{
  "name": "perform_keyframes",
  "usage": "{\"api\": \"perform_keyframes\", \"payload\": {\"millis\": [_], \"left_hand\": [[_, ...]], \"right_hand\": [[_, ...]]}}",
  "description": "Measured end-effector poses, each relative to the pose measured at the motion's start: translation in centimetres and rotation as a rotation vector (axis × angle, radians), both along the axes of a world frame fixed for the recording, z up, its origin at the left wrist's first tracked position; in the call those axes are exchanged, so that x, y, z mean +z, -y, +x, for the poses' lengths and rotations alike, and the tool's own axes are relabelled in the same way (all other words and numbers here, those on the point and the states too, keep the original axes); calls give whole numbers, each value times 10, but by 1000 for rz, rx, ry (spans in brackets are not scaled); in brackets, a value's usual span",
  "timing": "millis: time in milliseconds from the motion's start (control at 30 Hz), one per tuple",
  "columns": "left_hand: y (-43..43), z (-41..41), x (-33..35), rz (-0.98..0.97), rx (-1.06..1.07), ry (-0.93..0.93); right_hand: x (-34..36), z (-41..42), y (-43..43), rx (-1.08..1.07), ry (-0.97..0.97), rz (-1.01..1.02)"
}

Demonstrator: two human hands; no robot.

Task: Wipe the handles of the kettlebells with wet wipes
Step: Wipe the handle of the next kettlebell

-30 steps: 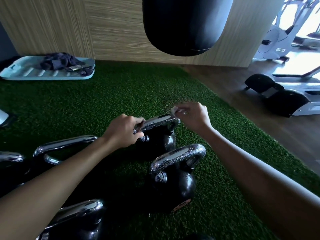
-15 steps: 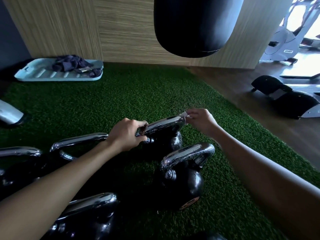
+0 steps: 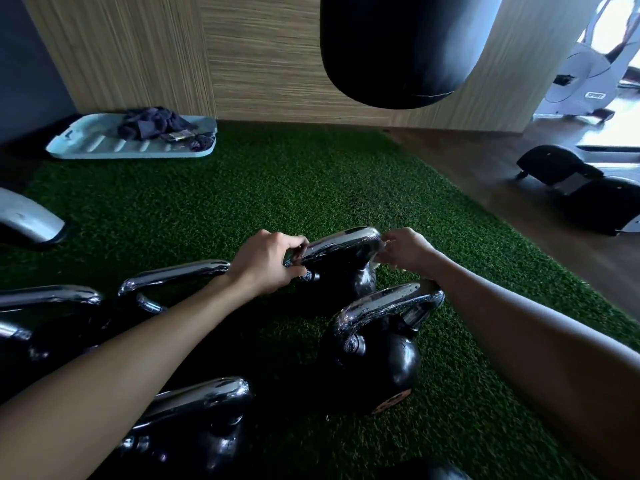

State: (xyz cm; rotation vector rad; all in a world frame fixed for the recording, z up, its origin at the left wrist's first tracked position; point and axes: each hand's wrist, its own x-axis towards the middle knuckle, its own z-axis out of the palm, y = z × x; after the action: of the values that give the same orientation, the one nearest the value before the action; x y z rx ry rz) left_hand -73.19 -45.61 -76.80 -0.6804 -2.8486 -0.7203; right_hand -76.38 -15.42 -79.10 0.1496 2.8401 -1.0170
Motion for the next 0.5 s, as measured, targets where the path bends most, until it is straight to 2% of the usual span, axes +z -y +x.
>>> {"api": "perform_keyframes", "payload": {"millis": [100, 267, 433, 500], "left_hand": [[-7, -8, 2, 12, 6, 13], [-33, -35, 16, 29, 7, 16], [-70, -67, 23, -71, 87, -15], [-73, -75, 20, -39, 115, -17]], "right_hand": [[16, 3, -7, -47, -86, -60], [51, 16, -14, -190, -261, -372], [58, 25, 3, -143, -340, -307], [58, 25, 12, -134, -366, -313]]}}
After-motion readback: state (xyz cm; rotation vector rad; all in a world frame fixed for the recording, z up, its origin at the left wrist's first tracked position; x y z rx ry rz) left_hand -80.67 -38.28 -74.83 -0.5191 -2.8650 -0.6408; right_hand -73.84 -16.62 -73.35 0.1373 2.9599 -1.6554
